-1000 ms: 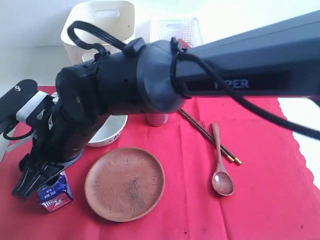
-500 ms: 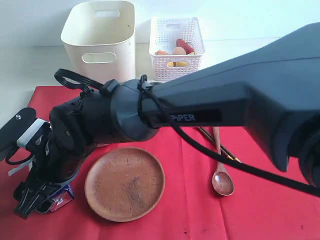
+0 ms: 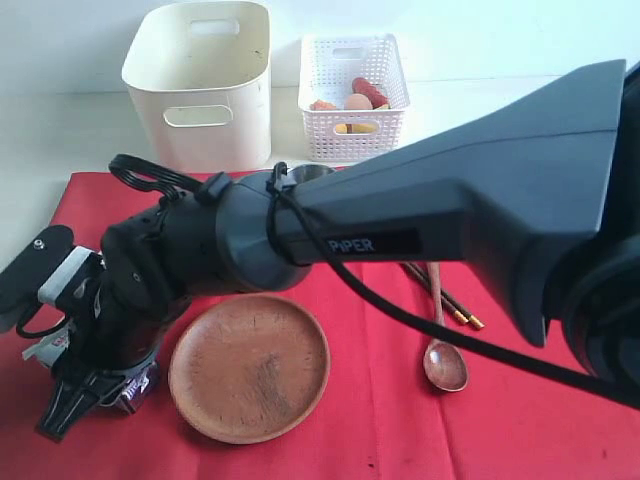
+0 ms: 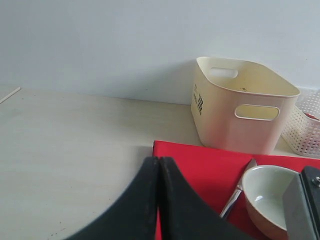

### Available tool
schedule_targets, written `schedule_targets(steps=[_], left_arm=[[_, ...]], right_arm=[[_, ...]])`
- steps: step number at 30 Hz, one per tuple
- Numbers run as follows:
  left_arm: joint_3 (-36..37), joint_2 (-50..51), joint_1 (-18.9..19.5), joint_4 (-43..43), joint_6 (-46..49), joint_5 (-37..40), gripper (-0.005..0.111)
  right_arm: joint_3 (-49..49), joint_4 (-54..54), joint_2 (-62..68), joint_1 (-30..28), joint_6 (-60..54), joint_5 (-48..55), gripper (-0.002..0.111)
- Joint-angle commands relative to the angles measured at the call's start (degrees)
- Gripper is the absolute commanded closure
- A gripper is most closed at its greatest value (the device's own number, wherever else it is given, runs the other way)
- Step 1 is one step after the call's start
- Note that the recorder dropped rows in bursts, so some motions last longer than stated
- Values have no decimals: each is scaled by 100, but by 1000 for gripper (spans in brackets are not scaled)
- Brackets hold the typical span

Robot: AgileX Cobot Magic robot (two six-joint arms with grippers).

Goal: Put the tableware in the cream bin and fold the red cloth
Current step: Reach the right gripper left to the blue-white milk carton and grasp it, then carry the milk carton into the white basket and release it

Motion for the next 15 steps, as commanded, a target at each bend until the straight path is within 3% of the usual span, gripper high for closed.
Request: schedule_targets(steps=[1,3,15], left_arm=[[-1,-39,7,-46,0,6,104],[-1,-39,7,-46,0,6,104],[-1,-39,7,-46,0,6,104]], right_arm=[[-34,71,-9,1,-37,68,101],[-34,126,-9,1,-37,82,108],[-34,-217,-1272,-114,-37,389,108]])
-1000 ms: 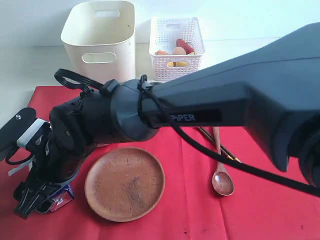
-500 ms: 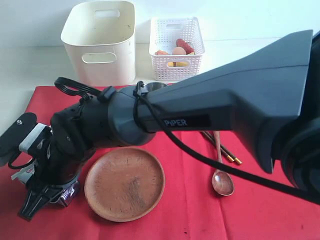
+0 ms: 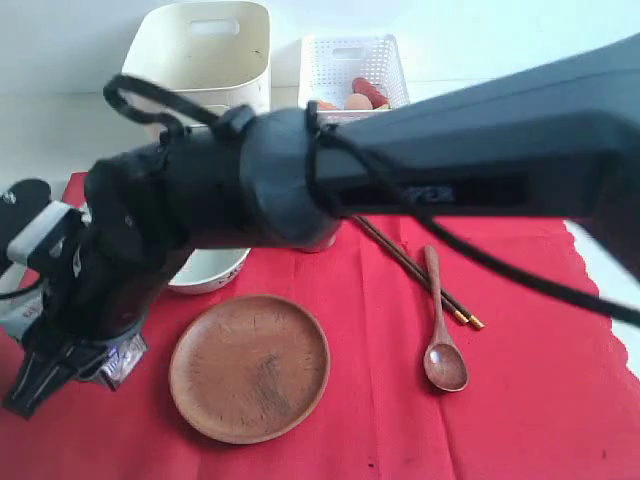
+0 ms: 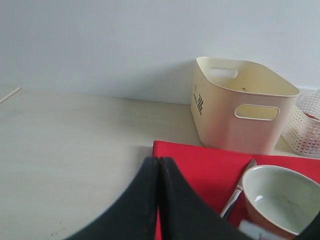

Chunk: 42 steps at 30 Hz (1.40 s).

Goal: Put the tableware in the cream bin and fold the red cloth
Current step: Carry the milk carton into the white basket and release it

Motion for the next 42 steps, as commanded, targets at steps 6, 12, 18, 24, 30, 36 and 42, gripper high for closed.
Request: schedule_targets(steps=[6,12,18,24,30,36,42], left_arm=[[-1,-39,7,-46,0,6,104],[-1,-39,7,-46,0,6,104],[-1,-39,7,-46,0,6,104],[-1,-39,7,-46,0,6,104],[-1,-39,7,-46,0,6,104],[-1,-39,7,-46,0,6,104],[-1,-39,7,-46,0,6,104]], right_arm=[[-34,-291,-1456,-915,-24,-69,108],[-34,-306,-1608,-1952,17,-69,108],[-34,-306,-1608,-3035,17,-302,108],[-34,-156,-1307,-3835,287,-1397,108],[-34,275,-755,-4221,377,-2088,108],[-34,682,-222,-4338,377,-2649,108],[-95,682,63,-4338,366,-2737,108]])
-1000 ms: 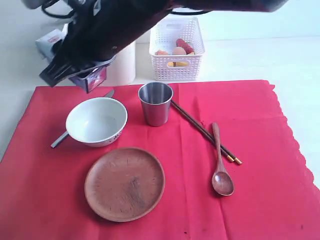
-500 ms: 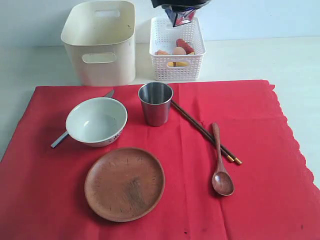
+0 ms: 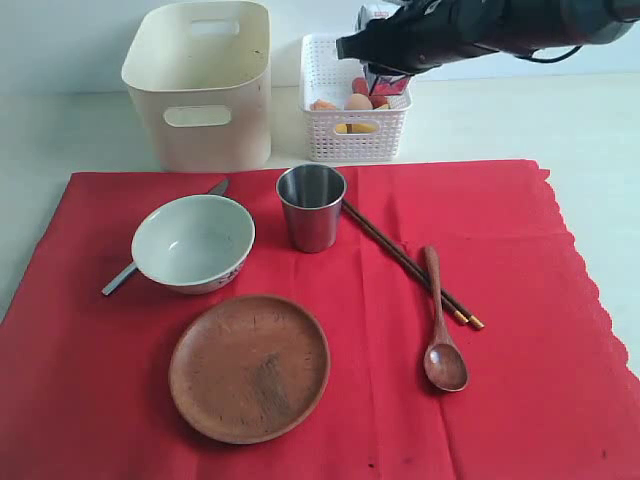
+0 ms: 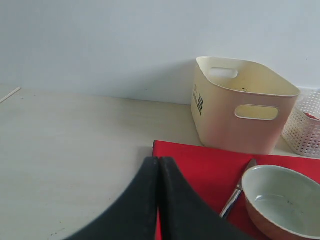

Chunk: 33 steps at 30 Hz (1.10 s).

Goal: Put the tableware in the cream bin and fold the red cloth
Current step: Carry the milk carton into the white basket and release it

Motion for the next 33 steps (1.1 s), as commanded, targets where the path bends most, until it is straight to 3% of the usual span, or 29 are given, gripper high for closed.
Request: schedule_targets(steps=[1,13,18,25,33], left_arm=[[-1,-39,7,-46,0,6,104],[-1,-39,7,-46,0,6,104],[-1,-39,7,-46,0,6,104],[-1,-39,7,-46,0,6,104],[-1,-39,7,-46,0,6,104]], right_arm=[[-95,51,60,-15,1,-422,108],[-95,41,144,-15,1,-578,106],[-95,52,316,-15,1,-762,88],[-95,12,412,-15,1,-765,54],[-95,-14,229,-15,1,-649,35]])
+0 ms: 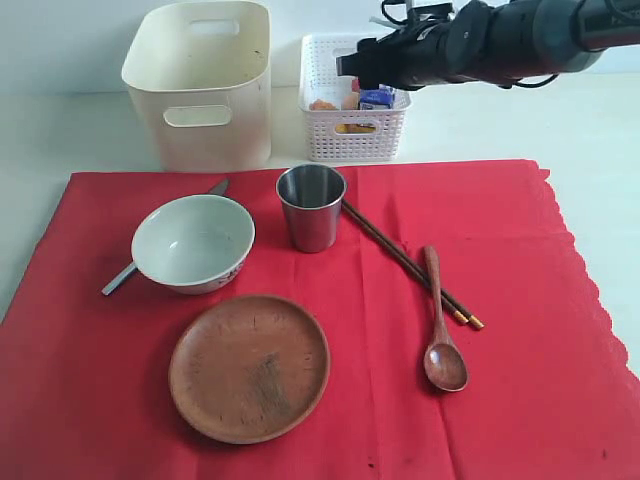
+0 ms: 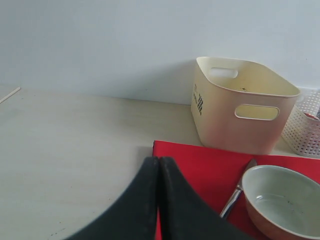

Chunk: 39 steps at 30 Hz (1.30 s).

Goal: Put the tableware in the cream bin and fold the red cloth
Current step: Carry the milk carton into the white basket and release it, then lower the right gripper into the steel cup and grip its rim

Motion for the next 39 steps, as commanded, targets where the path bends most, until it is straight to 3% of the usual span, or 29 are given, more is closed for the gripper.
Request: schedule_targets(steps=[1,11,22,34,39], left_arm=[[-1,-39,7,-46,0,6,104],[-1,-39,7,-46,0,6,104],[-1,-39,7,-46,0,6,104],[-1,-39,7,-46,0,6,104],[-1,-39,7,-46,0,6,104]], right_arm=[[-52,-129,-271,-15,-11,136,35],[-52,-1170,-1274,-26,-15,1807,35],[-52,-1233,-2147,-26,-1,3479,49],[506,-934,-2781,-15,-13,3995,95],[879,-605,-2796,7,-266,3957,108]])
